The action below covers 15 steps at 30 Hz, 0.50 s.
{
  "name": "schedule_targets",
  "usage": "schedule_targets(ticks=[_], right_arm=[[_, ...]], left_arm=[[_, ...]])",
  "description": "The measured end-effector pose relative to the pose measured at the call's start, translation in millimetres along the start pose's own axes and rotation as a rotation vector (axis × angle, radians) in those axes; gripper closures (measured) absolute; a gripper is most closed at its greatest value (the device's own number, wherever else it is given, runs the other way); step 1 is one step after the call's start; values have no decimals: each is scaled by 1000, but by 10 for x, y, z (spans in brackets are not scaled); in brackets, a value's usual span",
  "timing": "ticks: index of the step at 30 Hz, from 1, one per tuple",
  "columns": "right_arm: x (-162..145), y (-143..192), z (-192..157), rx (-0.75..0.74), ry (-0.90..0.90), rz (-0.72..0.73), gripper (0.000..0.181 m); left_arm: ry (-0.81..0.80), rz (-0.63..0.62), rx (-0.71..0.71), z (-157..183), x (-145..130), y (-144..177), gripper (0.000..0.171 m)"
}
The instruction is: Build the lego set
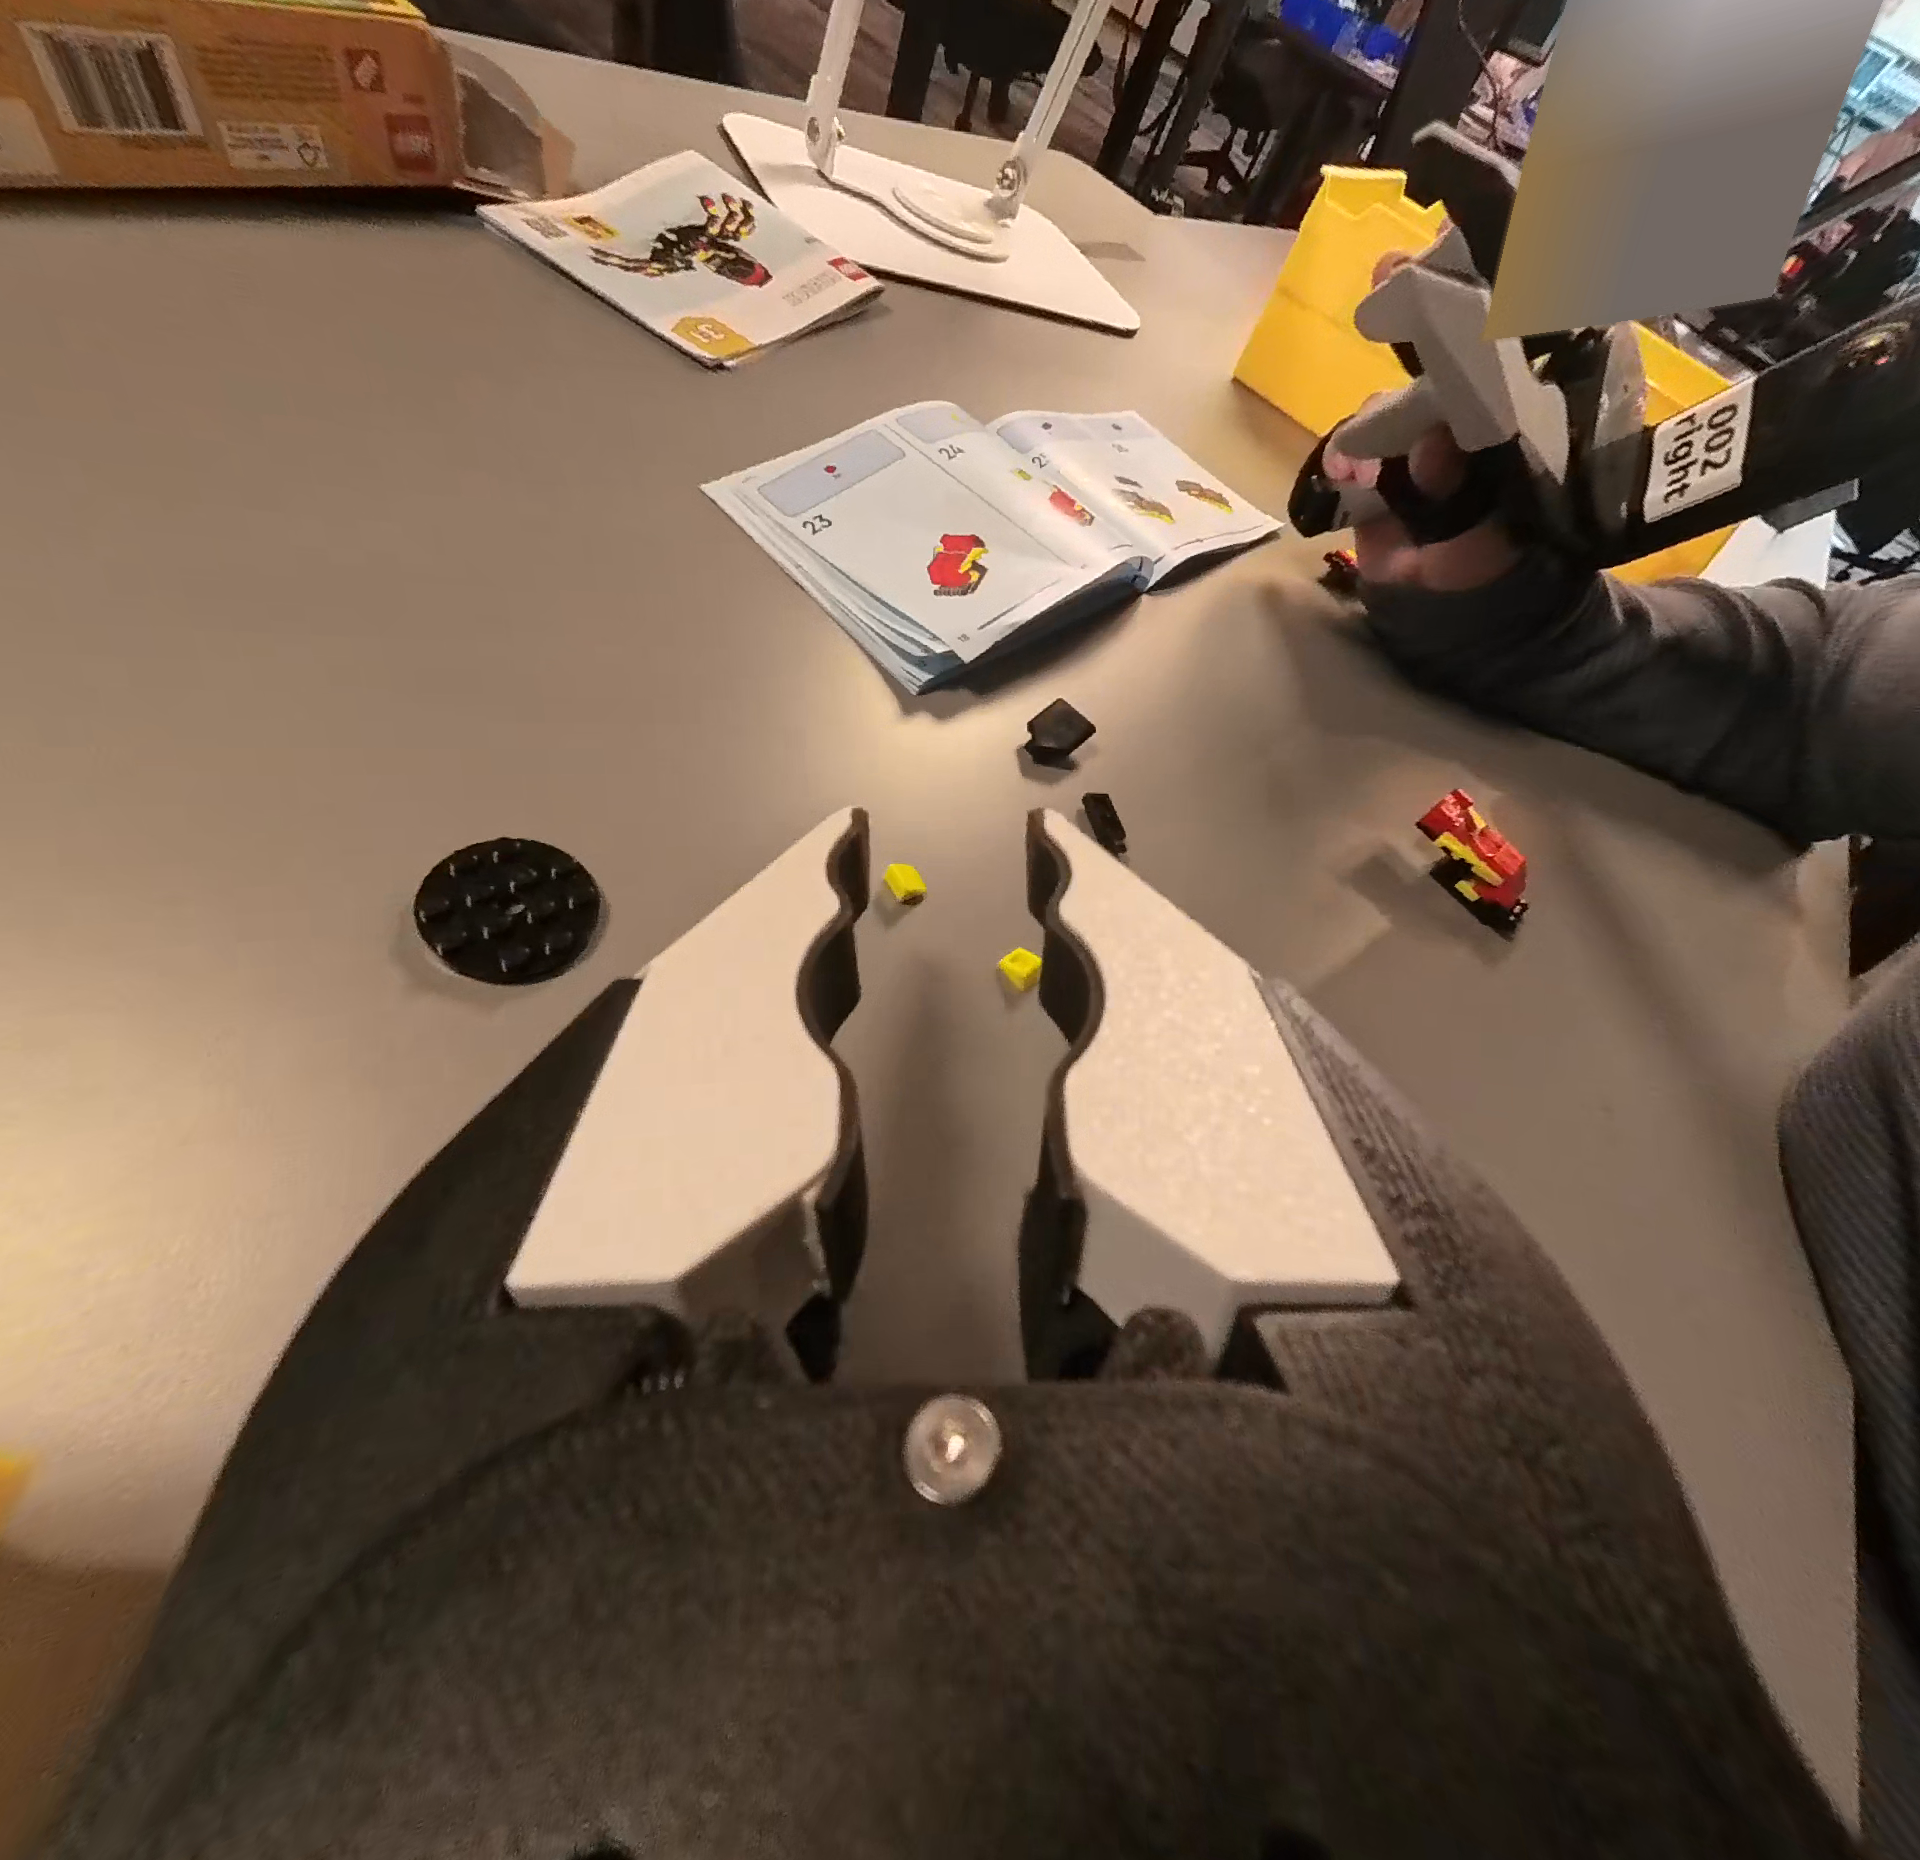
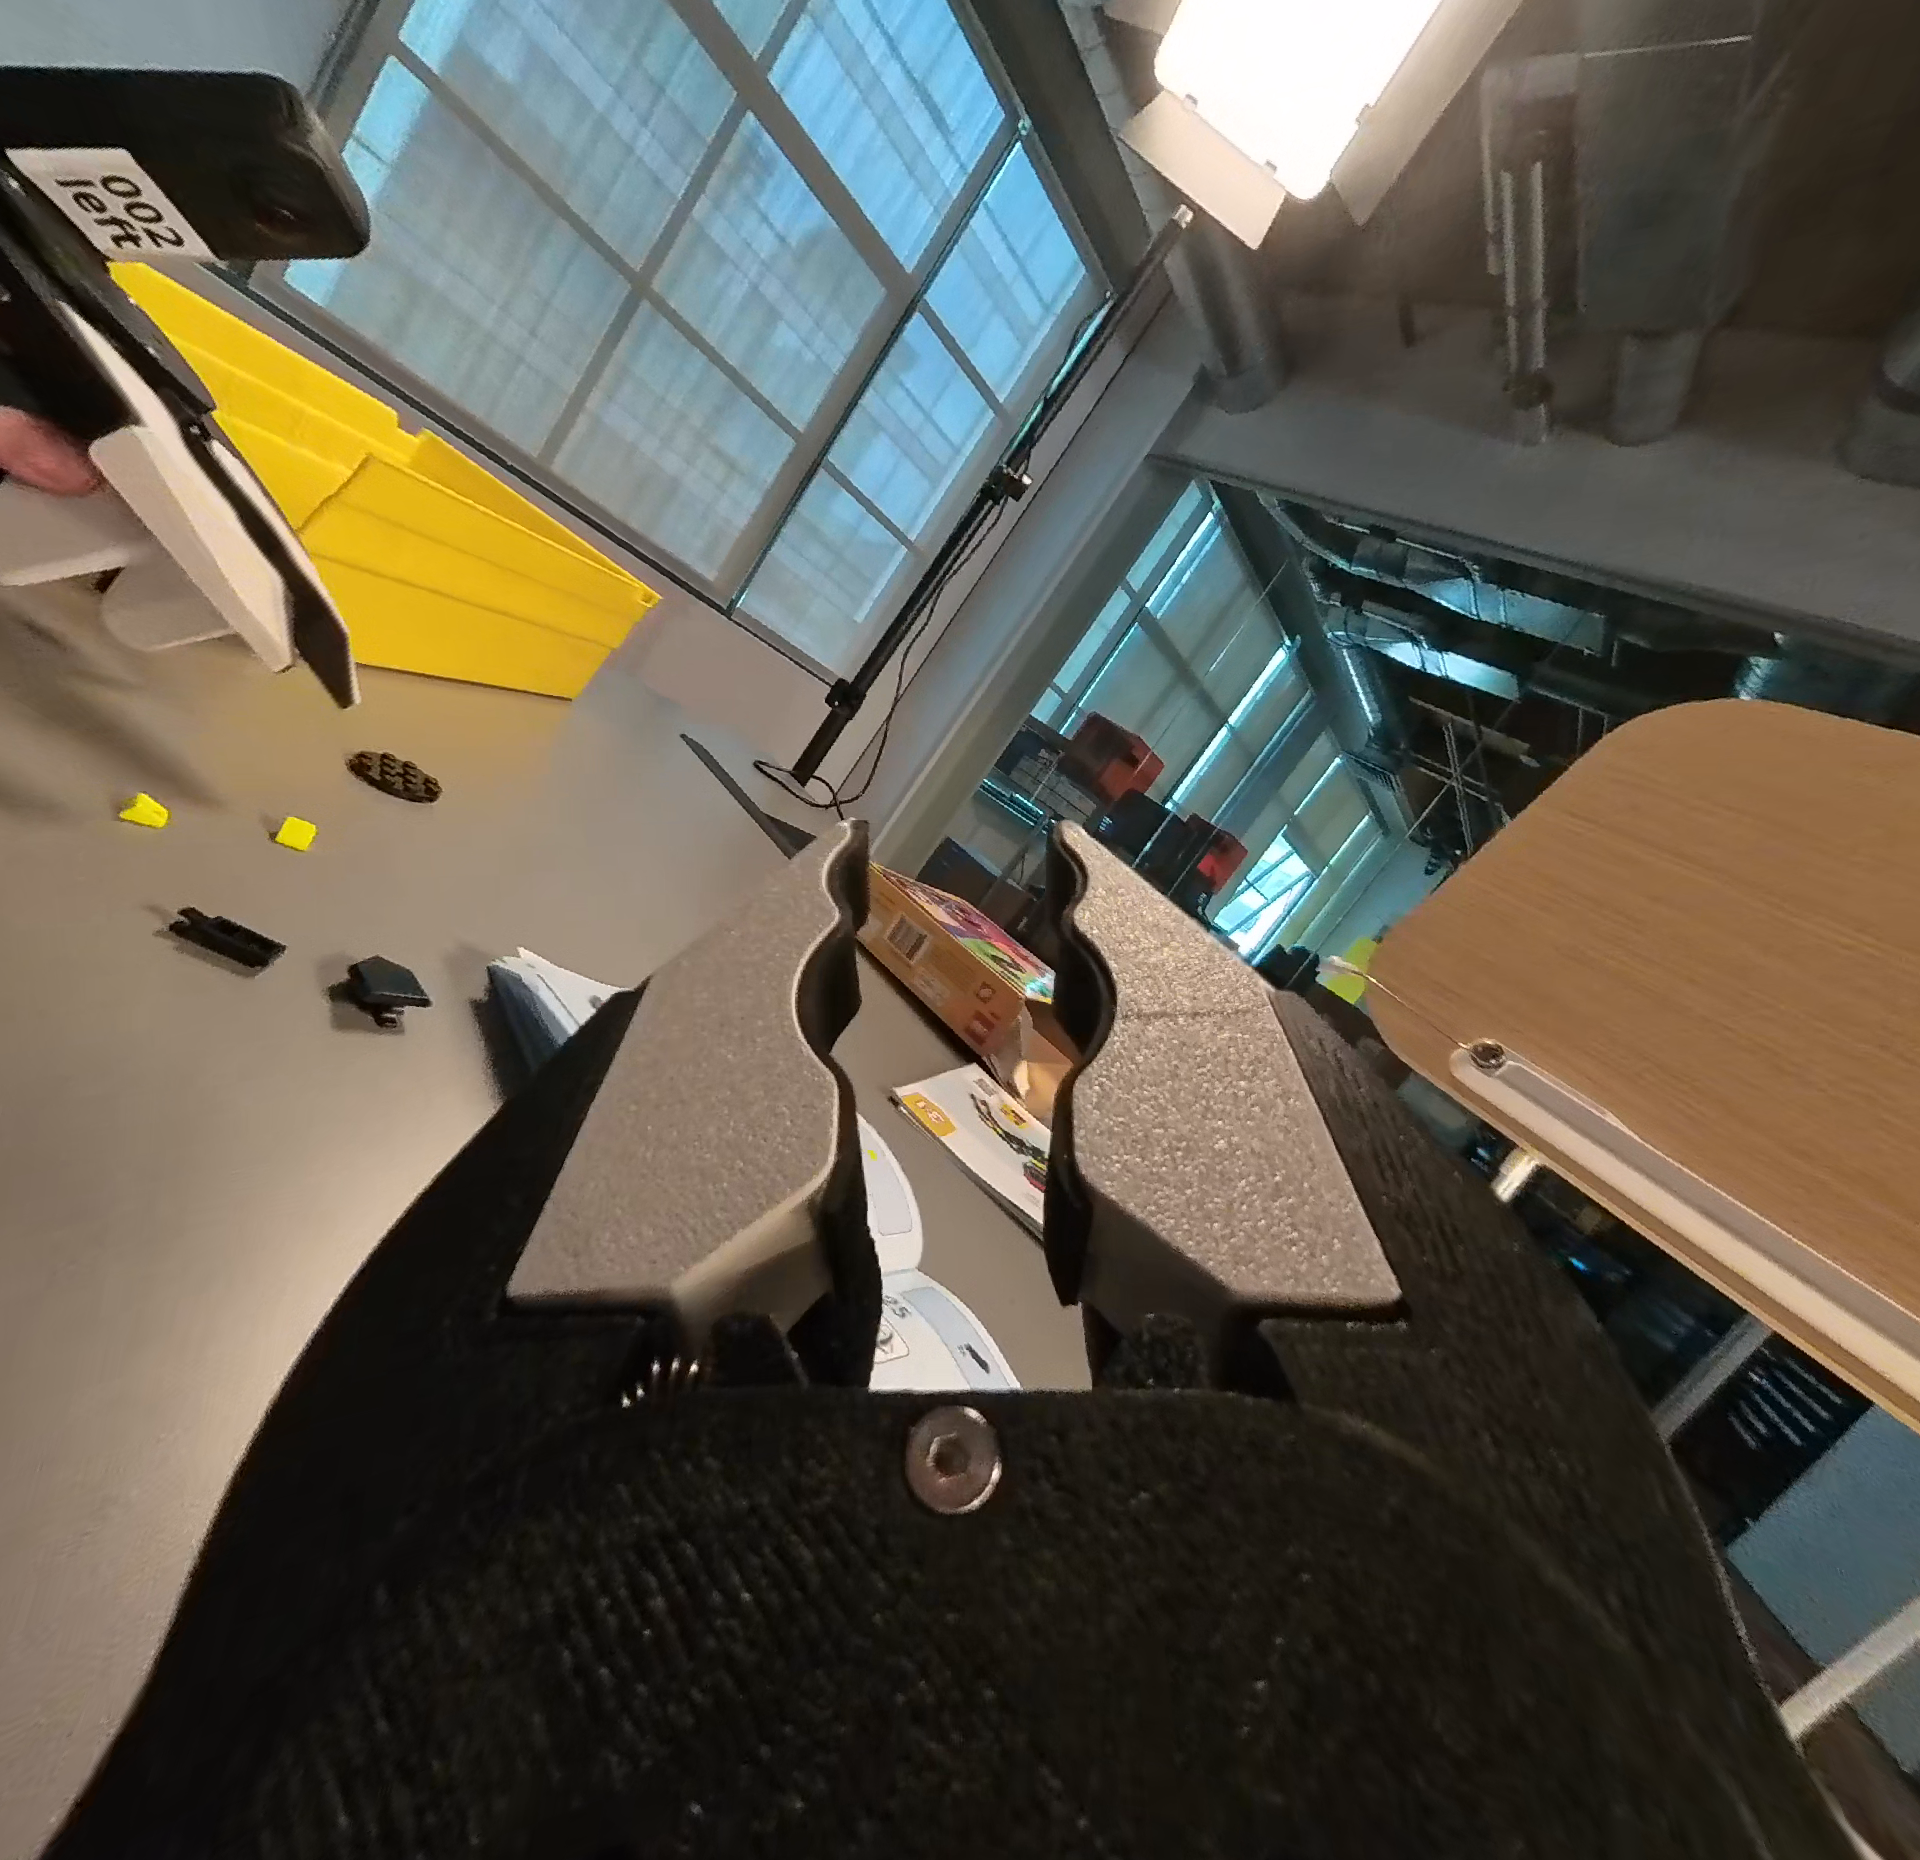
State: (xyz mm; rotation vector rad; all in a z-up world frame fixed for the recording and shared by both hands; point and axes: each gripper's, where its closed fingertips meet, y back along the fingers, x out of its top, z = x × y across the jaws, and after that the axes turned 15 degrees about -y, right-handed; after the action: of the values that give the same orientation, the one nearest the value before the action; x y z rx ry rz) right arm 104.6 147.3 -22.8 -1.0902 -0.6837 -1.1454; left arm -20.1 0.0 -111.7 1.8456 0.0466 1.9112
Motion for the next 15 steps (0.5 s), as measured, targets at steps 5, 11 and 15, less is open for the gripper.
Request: schedule_targets(ticks=[5,11,15], right_arm=[[12,12,-7,7,0,4,150],[28,15,-14,8,5,9,150],[28,15,-13,9,5,9,150]], left_arm=[[7,3,6,-15,2,4,142],[13,6,9,-24,3,7,142],[14,9,13,-29,6,11,142]])
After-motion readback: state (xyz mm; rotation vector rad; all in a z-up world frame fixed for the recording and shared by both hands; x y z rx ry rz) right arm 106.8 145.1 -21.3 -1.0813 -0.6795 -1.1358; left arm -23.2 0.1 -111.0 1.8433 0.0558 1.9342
